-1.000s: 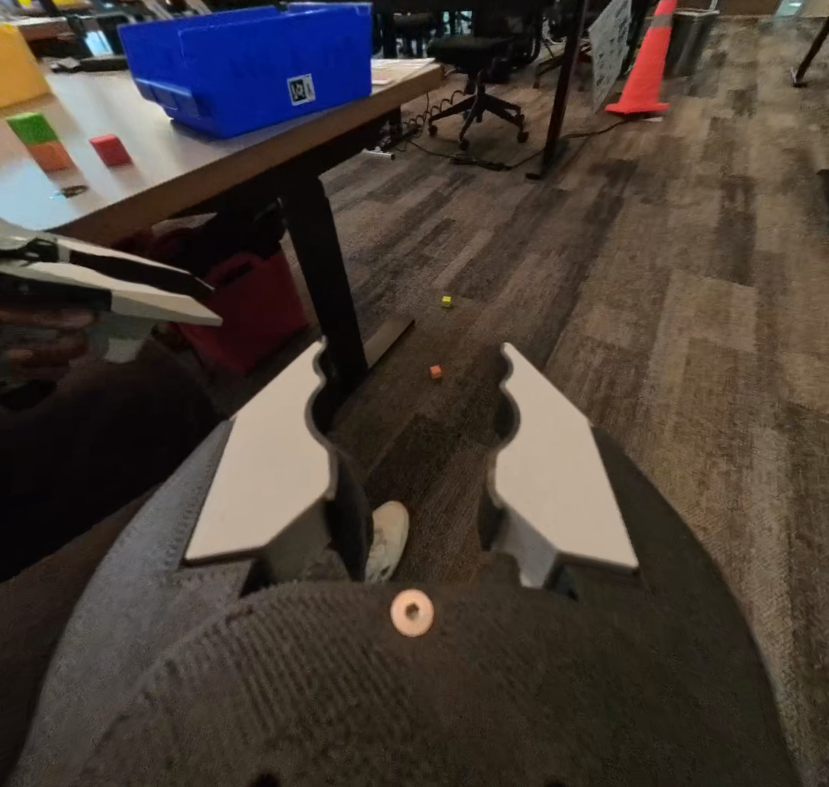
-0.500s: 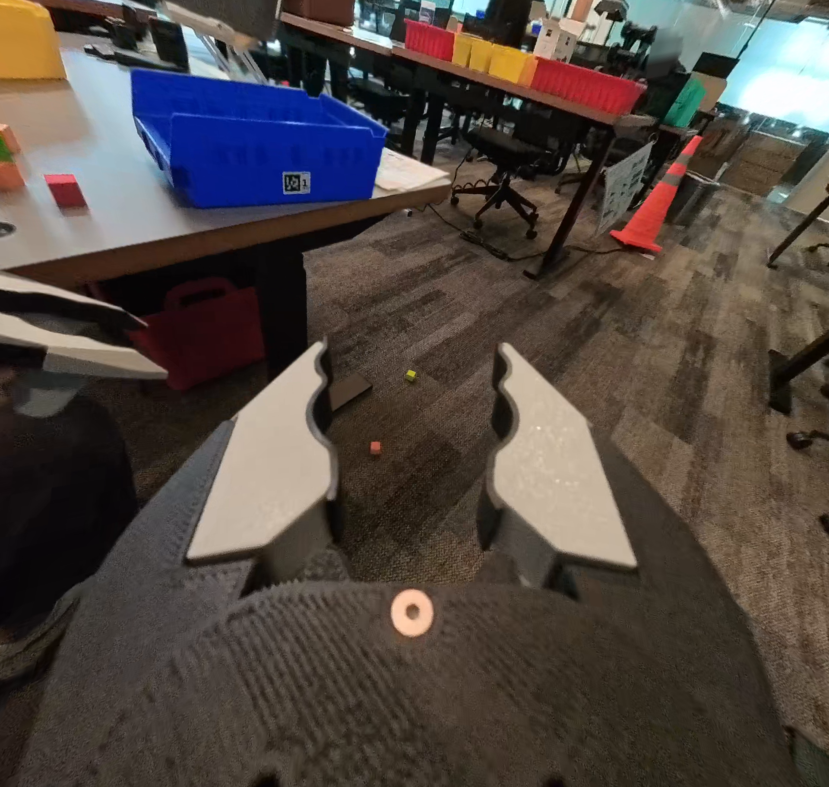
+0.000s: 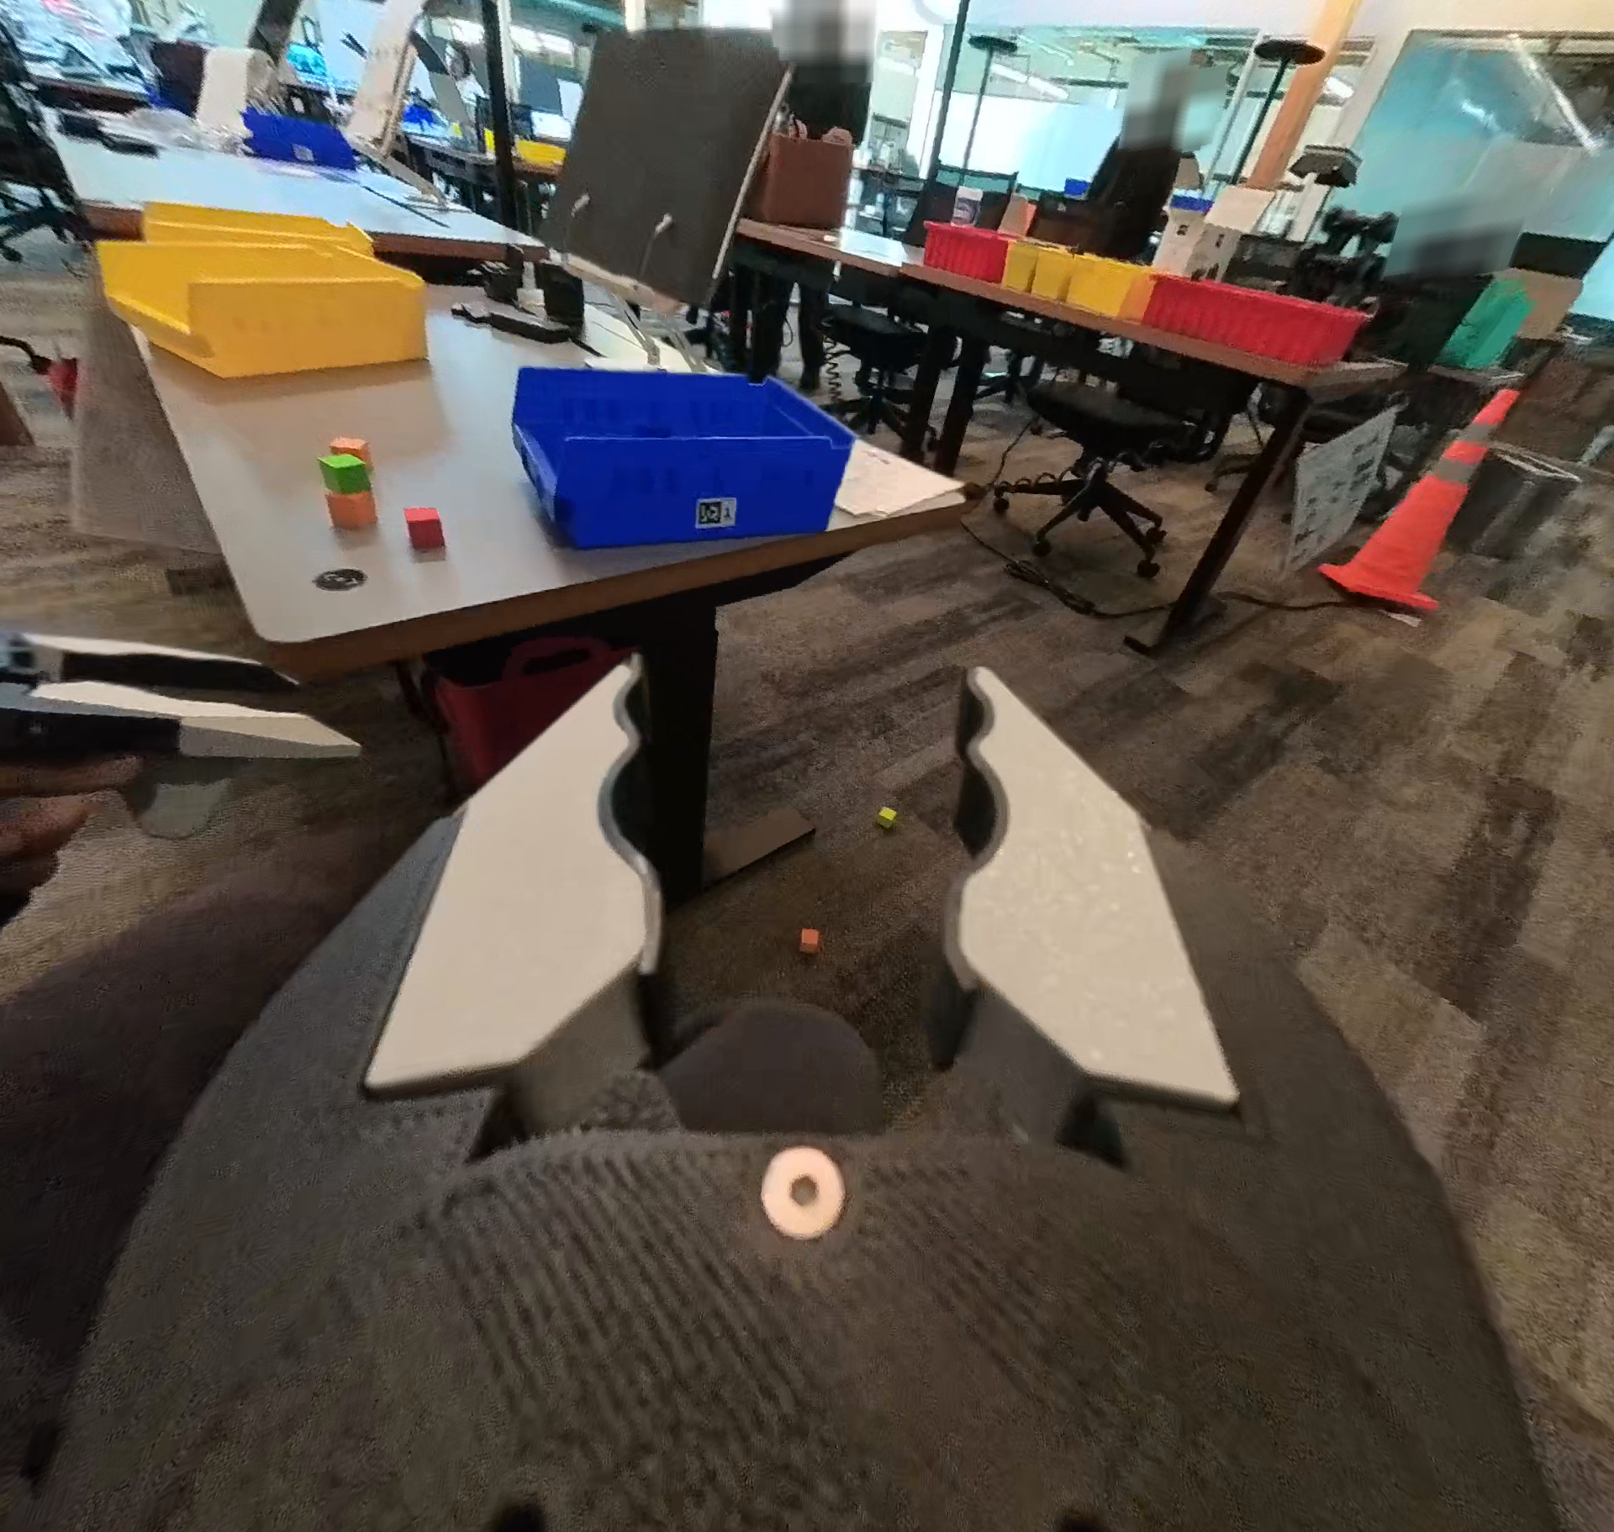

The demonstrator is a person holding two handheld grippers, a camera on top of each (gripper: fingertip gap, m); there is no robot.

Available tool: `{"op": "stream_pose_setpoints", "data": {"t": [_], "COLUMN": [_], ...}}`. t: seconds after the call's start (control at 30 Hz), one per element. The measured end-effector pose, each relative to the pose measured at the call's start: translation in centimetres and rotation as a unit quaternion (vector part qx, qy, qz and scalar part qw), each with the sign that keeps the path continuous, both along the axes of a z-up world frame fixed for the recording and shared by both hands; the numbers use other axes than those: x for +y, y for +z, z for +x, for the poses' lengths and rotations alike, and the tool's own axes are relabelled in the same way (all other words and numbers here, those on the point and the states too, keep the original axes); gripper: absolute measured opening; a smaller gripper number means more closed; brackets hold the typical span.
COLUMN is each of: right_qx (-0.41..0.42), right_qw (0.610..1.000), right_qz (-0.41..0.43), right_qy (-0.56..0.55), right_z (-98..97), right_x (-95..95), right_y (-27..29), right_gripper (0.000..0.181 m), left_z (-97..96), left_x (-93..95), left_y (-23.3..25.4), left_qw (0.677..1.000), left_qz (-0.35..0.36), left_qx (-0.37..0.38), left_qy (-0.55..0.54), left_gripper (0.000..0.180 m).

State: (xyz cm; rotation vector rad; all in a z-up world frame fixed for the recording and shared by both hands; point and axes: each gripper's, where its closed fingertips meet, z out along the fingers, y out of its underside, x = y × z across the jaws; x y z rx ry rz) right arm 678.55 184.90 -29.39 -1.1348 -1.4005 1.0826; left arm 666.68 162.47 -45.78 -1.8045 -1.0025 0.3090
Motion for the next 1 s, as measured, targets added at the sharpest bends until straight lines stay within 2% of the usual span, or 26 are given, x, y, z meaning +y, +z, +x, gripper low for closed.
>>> {"op": "stream_pose_setpoints", "data": {"t": [0.07,0.1,0.27,0.4,0.47,0.57,0.73,0.8,0.9,1.0], "right_qx": [0.002,-0.006,-0.09,-0.133,-0.17,-0.217,-0.264,-0.271,-0.271,-0.309], "right_qw": [1.0,0.999,0.993,0.987,0.98,0.974,0.962,0.958,0.951,0.938], "right_qz": [-0.012,-0.017,-0.004,-0.063,-0.083,-0.045,-0.02,0.017,0.089,0.099], "right_qy": [0.028,0.044,0.078,0.068,0.066,0.057,0.072,0.095,0.118,0.125], "right_z": [1.2,1.8,2.9,-0.5,-3.6,-9.3,-21.9,-27.5,-35.6,-42.3], "right_x": [-0.1,-0.1,2.9,8.1,10.6,14.5,20.2,21.9,24.0,25.2], "right_y": [0.3,-0.1,-6.7,-12.0,-16.1,-23.3,-36.4,-42.1,-50.5,-58.4], "right_gripper": [0.053,0.051,0.052,0.056,0.057,0.062,0.064,0.068,0.07,0.074], "left_z": [1.2,2.0,5.1,3.3,-0.6,-7.7,-15.3,-18.8,-23.0,-27.4], "left_x": [0.8,1.6,7.9,14.5,17.1,20.4,24.1,25.0,27.4,29.2], "left_y": [0.3,0.2,-2.1,-7.2,-11.2,-19.5,-36.8,-41.0,-46.0,-50.6], "left_qw": [1.0,1.0,0.996,0.984,0.98,0.98,0.967,0.966,0.971,0.974], "left_qz": [-0.002,-0.01,-0.062,-0.122,-0.161,-0.189,-0.226,-0.235,-0.197,-0.2], "left_qx": [0.009,0.011,-0.002,-0.036,-0.024,-0.015,-0.112,-0.111,-0.133,-0.101], "left_qy": [0.003,-0.002,-0.065,-0.123,-0.112,-0.067,-0.021,0.009,0.036,0.033], "left_gripper": [0.089,0.089,0.094,0.096,0.092,0.082,0.065,0.058,0.054,0.048]}}
